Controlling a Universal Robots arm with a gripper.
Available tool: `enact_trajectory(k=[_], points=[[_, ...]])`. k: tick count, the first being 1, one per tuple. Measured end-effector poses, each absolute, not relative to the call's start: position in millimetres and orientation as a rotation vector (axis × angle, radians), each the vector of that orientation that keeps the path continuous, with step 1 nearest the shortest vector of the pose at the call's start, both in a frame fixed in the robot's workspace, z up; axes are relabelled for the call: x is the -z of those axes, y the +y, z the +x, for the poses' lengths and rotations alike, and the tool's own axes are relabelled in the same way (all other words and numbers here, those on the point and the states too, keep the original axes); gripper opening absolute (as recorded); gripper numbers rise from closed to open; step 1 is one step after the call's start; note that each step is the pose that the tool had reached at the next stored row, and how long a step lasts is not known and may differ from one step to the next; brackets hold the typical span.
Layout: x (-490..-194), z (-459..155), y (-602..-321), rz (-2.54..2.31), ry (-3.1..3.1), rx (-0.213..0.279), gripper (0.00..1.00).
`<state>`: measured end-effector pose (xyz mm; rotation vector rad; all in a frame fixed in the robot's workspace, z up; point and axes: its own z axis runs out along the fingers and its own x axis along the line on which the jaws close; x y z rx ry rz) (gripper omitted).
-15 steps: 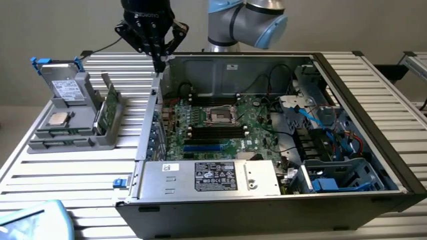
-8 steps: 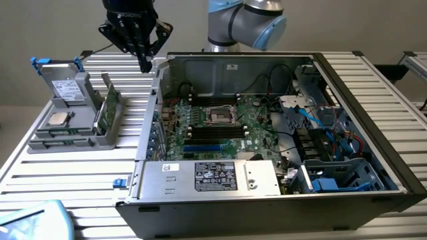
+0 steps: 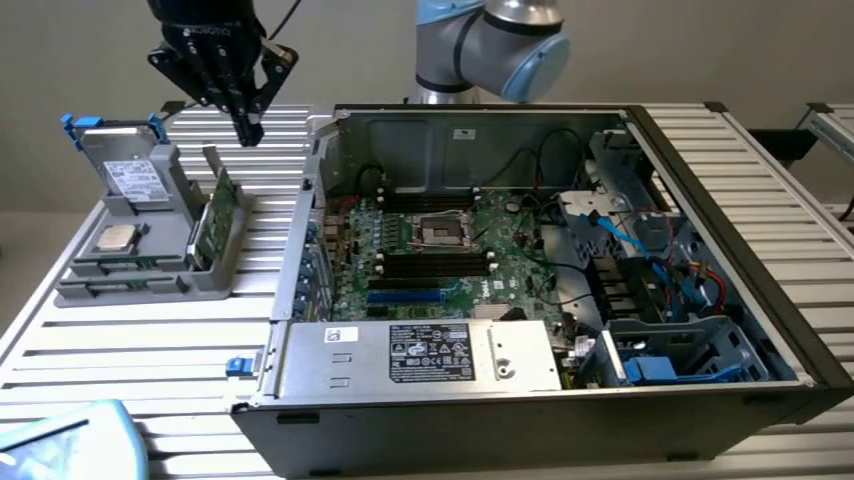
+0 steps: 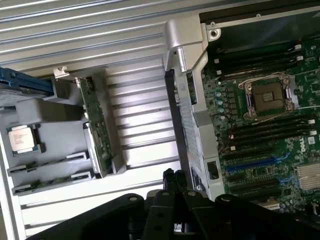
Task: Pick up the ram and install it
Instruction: 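Reach for the ram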
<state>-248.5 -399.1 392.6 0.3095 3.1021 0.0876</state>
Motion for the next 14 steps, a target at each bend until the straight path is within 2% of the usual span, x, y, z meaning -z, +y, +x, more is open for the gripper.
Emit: enact_trajectory(k=[14], points=[[-392, -300, -401, 0.3, 3.118, -0.087, 0.11]])
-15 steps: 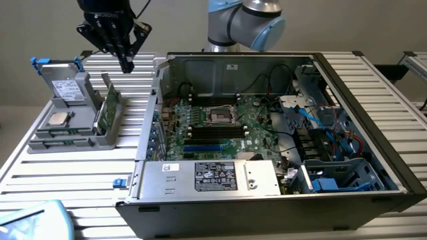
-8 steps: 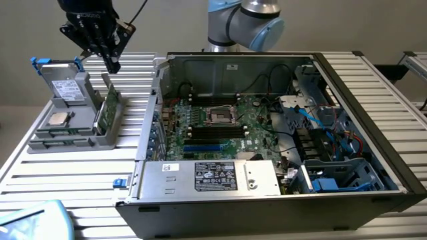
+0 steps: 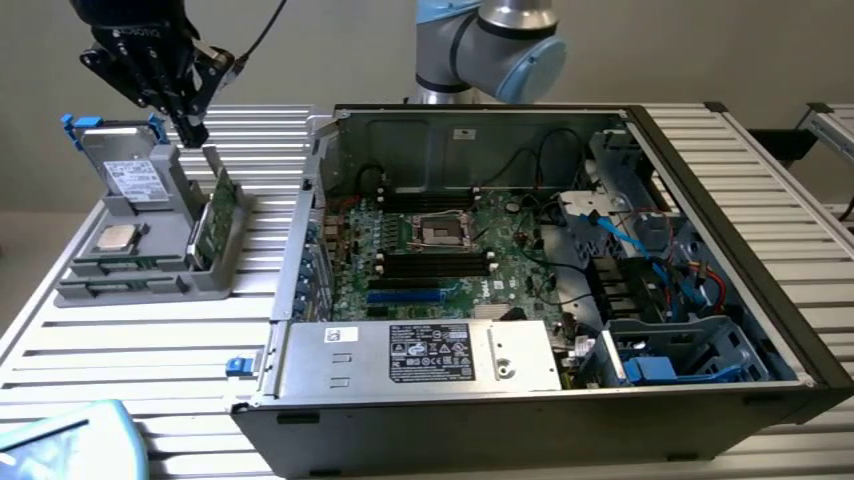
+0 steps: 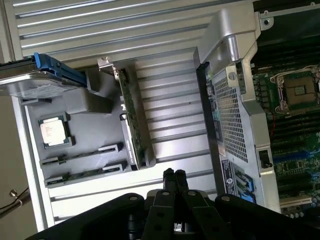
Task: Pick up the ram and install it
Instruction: 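Reach for the ram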
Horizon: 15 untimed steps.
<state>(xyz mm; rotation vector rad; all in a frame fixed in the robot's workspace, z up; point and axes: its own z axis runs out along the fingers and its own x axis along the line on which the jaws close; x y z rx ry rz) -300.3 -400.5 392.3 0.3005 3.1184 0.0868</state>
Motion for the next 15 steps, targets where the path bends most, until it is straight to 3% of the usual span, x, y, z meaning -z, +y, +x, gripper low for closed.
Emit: enact_trajectory(k=[15], points=[[-388, -336, -401, 0.282, 3.186, -0.078, 0.11]])
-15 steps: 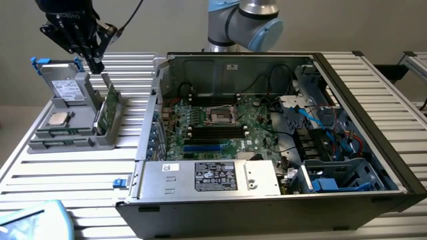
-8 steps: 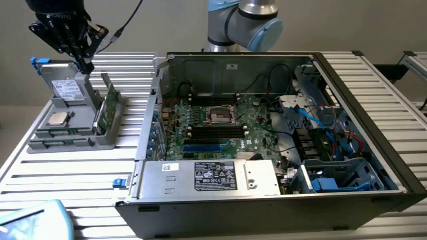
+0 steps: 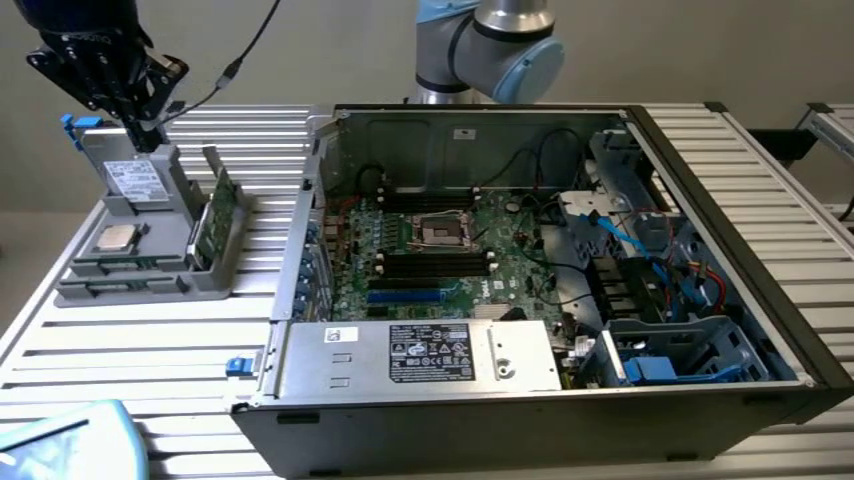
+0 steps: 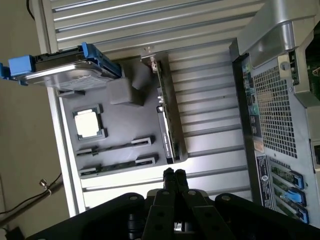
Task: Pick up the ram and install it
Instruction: 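Reach for the ram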
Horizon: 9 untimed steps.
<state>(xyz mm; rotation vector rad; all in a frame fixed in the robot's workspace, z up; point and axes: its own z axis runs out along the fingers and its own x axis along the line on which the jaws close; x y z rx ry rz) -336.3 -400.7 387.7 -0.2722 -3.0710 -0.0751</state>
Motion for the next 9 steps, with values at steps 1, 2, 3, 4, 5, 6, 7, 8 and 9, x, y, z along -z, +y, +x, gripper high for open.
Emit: enact_trajectory(k=[1, 2, 3, 4, 5, 6, 7, 8, 9], points=[[-387, -340, -401, -0.269, -3.071, 0.075, 0.11], [-386, -342, -401, -0.266, -3.071, 0.075, 0.11], [-386, -345, -401, -0.261, -3.071, 0.075, 0.11], [-385, -346, -401, -0.255, -3.071, 0.074, 0.11], [-385, -347, -401, -0.247, -3.071, 0.074, 0.11], [-384, -348, -401, -0.237, -3.071, 0.074, 0.11], [-383, -349, -401, -0.227, -3.07, 0.073, 0.11], [-383, -350, -402, -0.215, -3.07, 0.073, 0.11], [-382, -351, -402, -0.205, -3.069, 0.072, 0.11]])
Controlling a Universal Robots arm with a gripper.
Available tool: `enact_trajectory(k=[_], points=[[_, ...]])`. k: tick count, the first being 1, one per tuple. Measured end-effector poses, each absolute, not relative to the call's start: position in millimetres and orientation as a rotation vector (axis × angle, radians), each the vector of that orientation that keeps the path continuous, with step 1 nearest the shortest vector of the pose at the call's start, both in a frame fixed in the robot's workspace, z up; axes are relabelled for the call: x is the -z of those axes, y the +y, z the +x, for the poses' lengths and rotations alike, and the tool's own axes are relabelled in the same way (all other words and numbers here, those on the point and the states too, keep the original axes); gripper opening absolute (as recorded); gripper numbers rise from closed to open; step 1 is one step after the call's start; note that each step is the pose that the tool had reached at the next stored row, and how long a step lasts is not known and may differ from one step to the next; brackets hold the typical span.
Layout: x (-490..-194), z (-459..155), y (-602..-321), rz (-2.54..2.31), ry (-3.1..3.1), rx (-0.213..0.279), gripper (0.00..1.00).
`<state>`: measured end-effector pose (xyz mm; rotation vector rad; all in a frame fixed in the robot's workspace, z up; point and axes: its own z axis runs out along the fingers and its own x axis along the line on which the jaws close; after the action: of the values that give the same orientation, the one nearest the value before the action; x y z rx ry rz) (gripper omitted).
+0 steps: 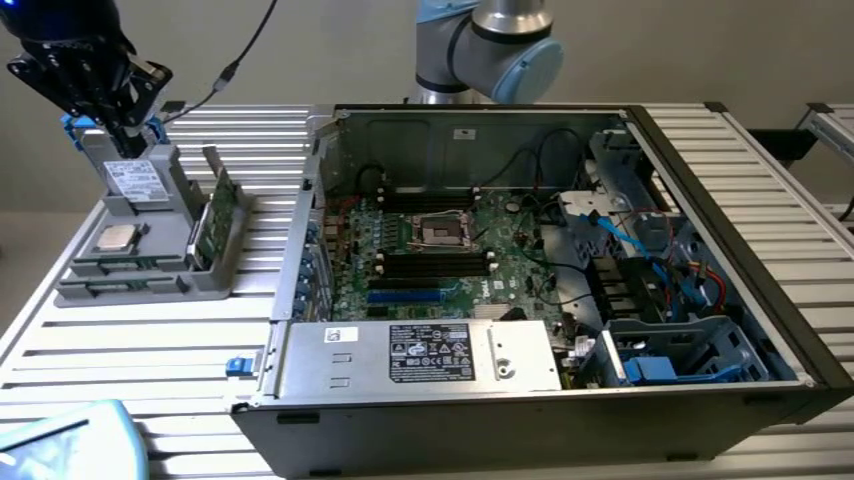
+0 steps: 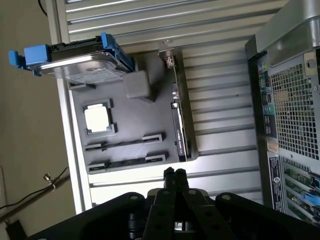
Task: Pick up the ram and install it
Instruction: 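Reach for the ram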
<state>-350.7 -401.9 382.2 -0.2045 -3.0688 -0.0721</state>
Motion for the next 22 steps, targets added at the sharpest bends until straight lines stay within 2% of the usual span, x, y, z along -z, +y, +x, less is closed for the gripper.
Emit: enact_trajectory(k=[22], points=[[-366, -389, -403, 0.005, -3.066, 0.064, 0.11]])
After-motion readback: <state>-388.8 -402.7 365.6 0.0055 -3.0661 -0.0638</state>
